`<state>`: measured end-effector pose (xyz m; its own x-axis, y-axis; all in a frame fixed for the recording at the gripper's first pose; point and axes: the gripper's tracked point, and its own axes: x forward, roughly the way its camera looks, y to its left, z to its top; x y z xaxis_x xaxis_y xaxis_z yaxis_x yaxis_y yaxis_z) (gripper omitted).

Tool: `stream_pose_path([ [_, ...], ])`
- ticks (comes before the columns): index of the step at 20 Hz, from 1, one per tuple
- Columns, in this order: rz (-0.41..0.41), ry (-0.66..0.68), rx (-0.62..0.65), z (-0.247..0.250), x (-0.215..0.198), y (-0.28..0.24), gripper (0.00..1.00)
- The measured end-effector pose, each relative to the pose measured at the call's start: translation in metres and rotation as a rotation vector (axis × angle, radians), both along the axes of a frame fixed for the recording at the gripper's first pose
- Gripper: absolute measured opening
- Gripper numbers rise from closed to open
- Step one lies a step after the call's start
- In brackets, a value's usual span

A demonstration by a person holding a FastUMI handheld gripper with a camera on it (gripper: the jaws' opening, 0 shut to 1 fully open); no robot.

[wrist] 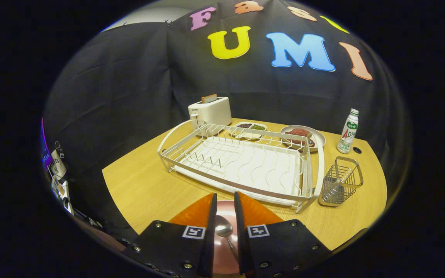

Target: Take the plate from the dish rack, then take the spoon from the basket and place it into the plate.

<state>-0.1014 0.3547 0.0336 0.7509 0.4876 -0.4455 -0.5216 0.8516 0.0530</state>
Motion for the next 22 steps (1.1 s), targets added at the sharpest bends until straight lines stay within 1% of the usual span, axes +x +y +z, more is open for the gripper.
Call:
stream_pose_path([
  [3, -0.038, -0.04, 0.011, 0.014, 0.003, -0.017, 0.25],
  [6, -0.107, -0.108, 0.024, 0.04, 0.008, -0.044, 0.25],
  [12, -0.278, -0.271, 0.085, 0.117, 0.021, -0.112, 0.25],
  [17, -0.382, -0.417, 0.089, 0.18, 0.026, -0.168, 0.26],
  [18, -0.399, -0.438, 0.087, 0.187, 0.024, -0.176, 0.3],
  [19, -0.399, -0.453, 0.094, 0.191, 0.024, -0.183, 0.52],
  [21, -0.435, -0.478, 0.089, 0.193, 0.028, -0.208, 0.95],
  [22, -0.451, -0.488, 0.081, 0.187, 0.034, -0.219, 0.95],
])
